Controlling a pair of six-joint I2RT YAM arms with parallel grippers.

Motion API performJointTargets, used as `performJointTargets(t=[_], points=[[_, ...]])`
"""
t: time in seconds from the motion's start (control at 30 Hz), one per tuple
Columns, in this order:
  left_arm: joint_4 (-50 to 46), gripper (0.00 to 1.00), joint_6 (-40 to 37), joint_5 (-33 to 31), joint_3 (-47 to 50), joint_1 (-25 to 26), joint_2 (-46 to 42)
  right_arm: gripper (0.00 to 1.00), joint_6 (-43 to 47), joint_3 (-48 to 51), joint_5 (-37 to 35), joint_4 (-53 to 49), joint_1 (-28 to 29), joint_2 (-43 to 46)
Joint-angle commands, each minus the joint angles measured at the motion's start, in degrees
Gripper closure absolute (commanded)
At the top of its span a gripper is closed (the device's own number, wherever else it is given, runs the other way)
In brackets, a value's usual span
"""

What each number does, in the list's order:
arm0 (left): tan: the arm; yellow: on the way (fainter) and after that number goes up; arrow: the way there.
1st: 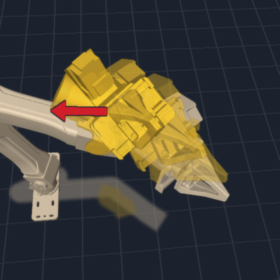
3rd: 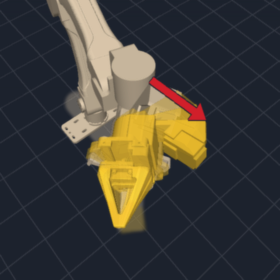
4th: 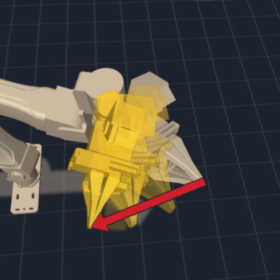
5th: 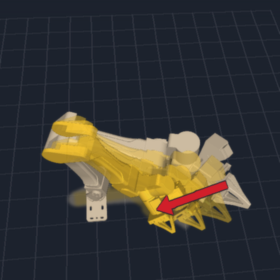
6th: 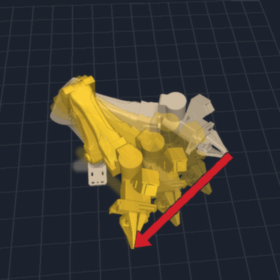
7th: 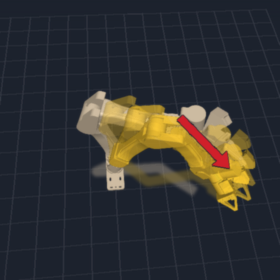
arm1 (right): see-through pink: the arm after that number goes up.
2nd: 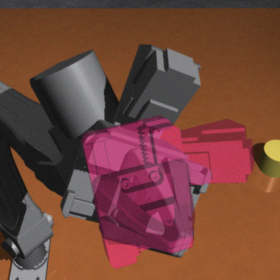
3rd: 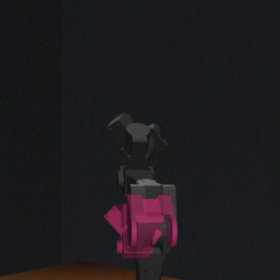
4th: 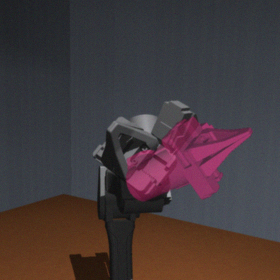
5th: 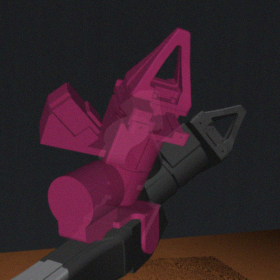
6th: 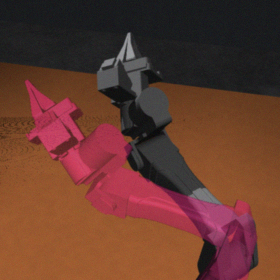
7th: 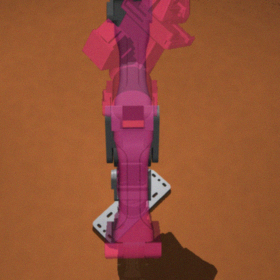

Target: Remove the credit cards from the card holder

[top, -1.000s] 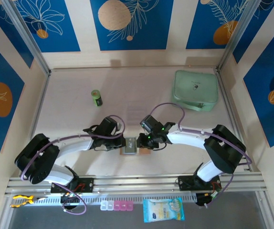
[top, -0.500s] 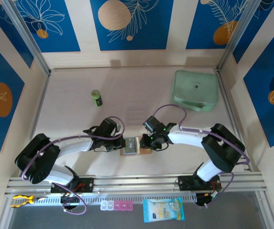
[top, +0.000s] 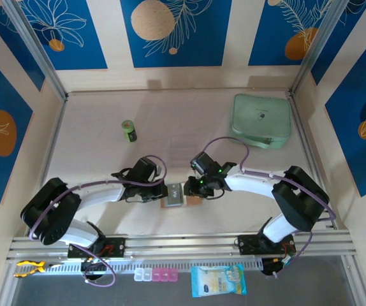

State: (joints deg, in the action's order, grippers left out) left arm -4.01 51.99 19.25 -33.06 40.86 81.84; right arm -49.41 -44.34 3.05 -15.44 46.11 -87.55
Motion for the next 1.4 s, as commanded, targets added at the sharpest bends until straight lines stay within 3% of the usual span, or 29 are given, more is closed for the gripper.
performJointTargets(t=[0.0, 1.0, 1.37], points=[[-1.7, 0.99, -0.8, -1.1, -0.7, 0.3, 0.3, 0.71, -0.7, -1.9, 4.5, 3.4, 0.1, -1.2], [-0.1, 0.99, -0.1, -0.8, 1.0, 0.3, 0.4, 0.76, -3.4, -1.0, 11.8, 12.8, -0.3, -7.8], [-0.6, 0.99, -0.1, -1.0, 1.2, 0.3, -0.2, 0.76, -1.8, -2.9, 5.6, 3.8, -0.1, -8.2]])
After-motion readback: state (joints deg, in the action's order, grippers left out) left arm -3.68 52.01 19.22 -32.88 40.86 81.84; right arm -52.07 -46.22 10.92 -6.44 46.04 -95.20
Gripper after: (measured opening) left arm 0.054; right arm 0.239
